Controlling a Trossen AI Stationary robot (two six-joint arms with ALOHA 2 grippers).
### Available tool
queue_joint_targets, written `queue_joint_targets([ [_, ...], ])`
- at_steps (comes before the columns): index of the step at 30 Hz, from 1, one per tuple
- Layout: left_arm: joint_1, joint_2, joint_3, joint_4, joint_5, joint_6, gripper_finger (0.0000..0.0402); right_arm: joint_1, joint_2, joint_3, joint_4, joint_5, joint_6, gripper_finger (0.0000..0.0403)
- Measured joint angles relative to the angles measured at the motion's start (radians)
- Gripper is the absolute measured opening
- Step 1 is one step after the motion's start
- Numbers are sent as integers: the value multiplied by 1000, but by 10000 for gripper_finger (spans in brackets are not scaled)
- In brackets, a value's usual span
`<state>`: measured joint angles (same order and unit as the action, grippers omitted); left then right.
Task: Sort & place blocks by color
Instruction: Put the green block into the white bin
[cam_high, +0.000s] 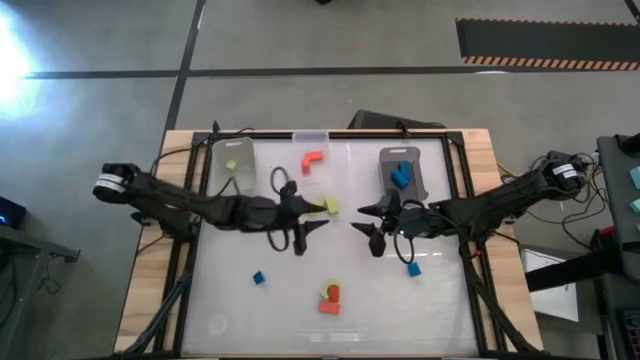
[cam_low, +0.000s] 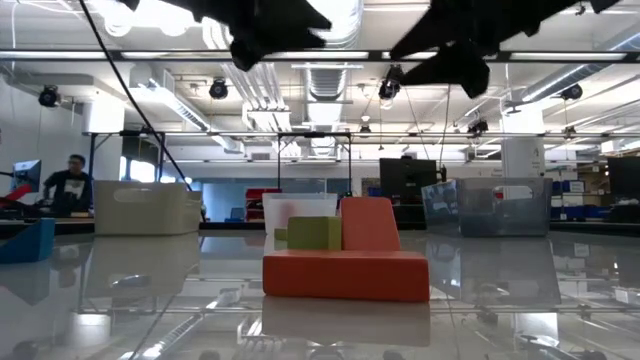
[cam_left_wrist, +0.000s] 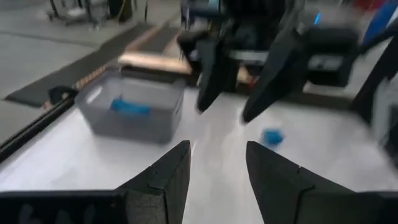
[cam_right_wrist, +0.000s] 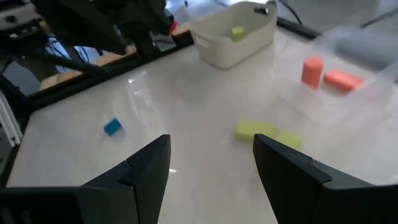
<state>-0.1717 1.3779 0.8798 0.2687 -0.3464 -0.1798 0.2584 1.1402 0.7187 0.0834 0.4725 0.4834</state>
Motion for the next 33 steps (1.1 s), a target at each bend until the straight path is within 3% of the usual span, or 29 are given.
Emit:
queue_joint_targets([
  [4, -43, -47, -43, 113, -8, 9, 141, -17, 57, 68, -12, 0, -38, 219],
  [14, -58, -171, -180, 278, -64, 2, 141, -128, 260, 297, -287, 2, 5, 219],
  [24, -58, -300, -317, 380, -98, 2, 141, -211, 493, 496, -464, -2, 69, 219],
  [33, -57, -352, -333, 384, -128, 33, 141, -239, 661, 631, -577, -1, 122, 219],
])
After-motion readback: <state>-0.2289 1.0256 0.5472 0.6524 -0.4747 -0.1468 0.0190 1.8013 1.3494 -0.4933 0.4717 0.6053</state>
